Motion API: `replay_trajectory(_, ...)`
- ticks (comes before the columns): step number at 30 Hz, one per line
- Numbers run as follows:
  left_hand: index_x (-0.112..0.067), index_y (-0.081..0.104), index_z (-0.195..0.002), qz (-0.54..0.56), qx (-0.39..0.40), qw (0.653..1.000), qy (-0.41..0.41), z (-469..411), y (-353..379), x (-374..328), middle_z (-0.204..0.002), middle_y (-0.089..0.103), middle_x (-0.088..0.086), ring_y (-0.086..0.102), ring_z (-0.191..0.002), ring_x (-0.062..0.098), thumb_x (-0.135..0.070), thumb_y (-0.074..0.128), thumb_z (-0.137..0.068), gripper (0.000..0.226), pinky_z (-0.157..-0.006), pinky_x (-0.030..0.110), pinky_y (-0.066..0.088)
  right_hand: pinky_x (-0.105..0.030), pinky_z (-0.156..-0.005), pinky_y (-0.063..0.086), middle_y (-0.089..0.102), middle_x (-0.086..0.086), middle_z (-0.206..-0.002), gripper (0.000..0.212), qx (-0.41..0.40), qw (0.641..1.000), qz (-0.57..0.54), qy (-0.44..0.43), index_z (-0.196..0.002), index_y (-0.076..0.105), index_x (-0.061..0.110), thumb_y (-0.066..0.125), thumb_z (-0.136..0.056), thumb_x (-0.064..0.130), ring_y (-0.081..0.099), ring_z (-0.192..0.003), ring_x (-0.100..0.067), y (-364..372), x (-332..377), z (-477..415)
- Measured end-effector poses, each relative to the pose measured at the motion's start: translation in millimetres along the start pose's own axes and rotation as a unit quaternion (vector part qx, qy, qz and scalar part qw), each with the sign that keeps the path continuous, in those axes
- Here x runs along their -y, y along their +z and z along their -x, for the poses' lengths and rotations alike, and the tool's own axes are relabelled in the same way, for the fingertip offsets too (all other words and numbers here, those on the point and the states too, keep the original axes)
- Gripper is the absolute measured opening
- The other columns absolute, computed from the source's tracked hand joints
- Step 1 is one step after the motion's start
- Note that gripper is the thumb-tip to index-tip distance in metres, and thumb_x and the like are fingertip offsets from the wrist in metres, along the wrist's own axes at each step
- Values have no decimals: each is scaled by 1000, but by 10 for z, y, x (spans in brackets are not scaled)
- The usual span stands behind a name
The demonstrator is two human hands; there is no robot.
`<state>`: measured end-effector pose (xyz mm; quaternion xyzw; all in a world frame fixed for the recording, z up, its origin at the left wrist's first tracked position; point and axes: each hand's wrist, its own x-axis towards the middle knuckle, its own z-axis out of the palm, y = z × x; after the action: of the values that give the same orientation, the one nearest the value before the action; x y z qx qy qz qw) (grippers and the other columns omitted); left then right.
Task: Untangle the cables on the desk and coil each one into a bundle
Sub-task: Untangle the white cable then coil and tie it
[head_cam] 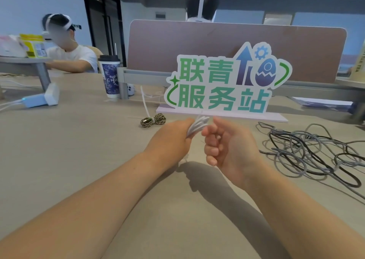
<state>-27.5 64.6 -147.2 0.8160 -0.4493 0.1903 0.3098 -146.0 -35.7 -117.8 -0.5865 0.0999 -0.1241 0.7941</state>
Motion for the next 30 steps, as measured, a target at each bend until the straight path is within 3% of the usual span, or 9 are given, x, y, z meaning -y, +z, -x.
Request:
replay_trajectory(3, -19, 51, -92, -54, 10, 998, 37, -7, 14, -38, -85, 58, 4, 55, -81, 27, -15, 47, -90, 6, -66, 39, 44, -21, -37, 24, 29, 3, -52, 48, -25, 998, -6, 50, -63, 59, 8, 51, -86, 49, 26, -46, -11, 28, 46, 22)
replay_trajectory(8, -18, 55, -111, -98, 53, 993, 25, 8, 48, -46, -93, 61, 6, 56, -85, 27, -12, 48, -87, 26, -69, 38, 46, -21, -37, 19, 28, 4, -52, 27, -37, 992, 111, 43, -60, 53, 11, 51, -88, 14, 22, -45, -10, 60, -5, 18)
replay_trajectory(11, -14, 59, -84, 125, 70, 983, -117, 5, 53, -131, -74, 61, 4, 55, -65, 20, -7, 51, -84, 10, -57, 32, 44, -21, -38, 15, 28, 6, -47, 28, -21, 985, 164, 59, -57, 48, 11, 51, -85, 11, 20, -42, -10, 60, -16, 28)
replay_trajectory(14, -13, 55, -76, 451, 162, 820, -314, -2, -24, -219, -55, 45, -1, 31, -41, 8, -5, 52, -87, 14, -36, 17, 25, -20, -35, 11, 26, 5, -47, 28, -26, 983, 157, 87, -55, 41, 12, 50, -82, 13, 16, -42, -10, 1, 27, 8)
replay_trajectory(17, -17, 60, -67, 573, 243, 714, -321, 23, -170, -206, -52, 37, -5, 22, -43, 4, -8, 58, -82, 17, -32, 11, 19, -19, -33, 12, 21, 3, -52, 27, -49, 989, 111, 89, -54, 39, 12, 48, -79, 12, 14, -43, -11, -106, 94, -44)
replay_trajectory(19, -18, 60, -74, 607, 266, 681, -311, 44, -232, -254, -55, 34, -6, 21, -45, 3, -24, 61, -76, 6, -34, 9, 17, -18, -31, 13, 20, 3, -51, 27, -45, 990, 96, 93, -54, 39, 12, 48, -80, 13, 15, -41, -10, -154, 100, -55)
replay_trajectory(22, -16, 52, -85, 637, 247, 654, -326, 38, -197, -260, -53, 32, -7, 24, -40, 1, -38, 53, -86, 21, -33, 9, 15, -18, -31, 16, 24, 4, -51, 25, -37, 995, 42, 77, -58, 44, 12, 49, -83, 13, 20, -40, -8, -150, 93, -62)
replay_trajectory(27, -12, 54, -84, 750, 171, 544, -335, -12, -247, -222, -51, 33, -6, 30, -36, 3, -33, 51, -87, 21, -29, 11, 22, -22, -47, 49, 51, -7, -63, 15, -35, 995, -90, -23, -88, 56, 0, 47, -84, -11, 51, -52, -15, -85, 69, -79)
replay_trajectory(30, -12, 55, -81, 766, 172, 526, -328, -6, -261, -232, -50, 34, -6, 31, -35, 3, -31, 54, -82, 19, -29, 11, 23, -21, -56, 54, 65, -11, -74, 20, -58, 994, -43, -78, -94, 61, -3, 44, -89, -14, 63, -59, -17, -62, -13, -100)
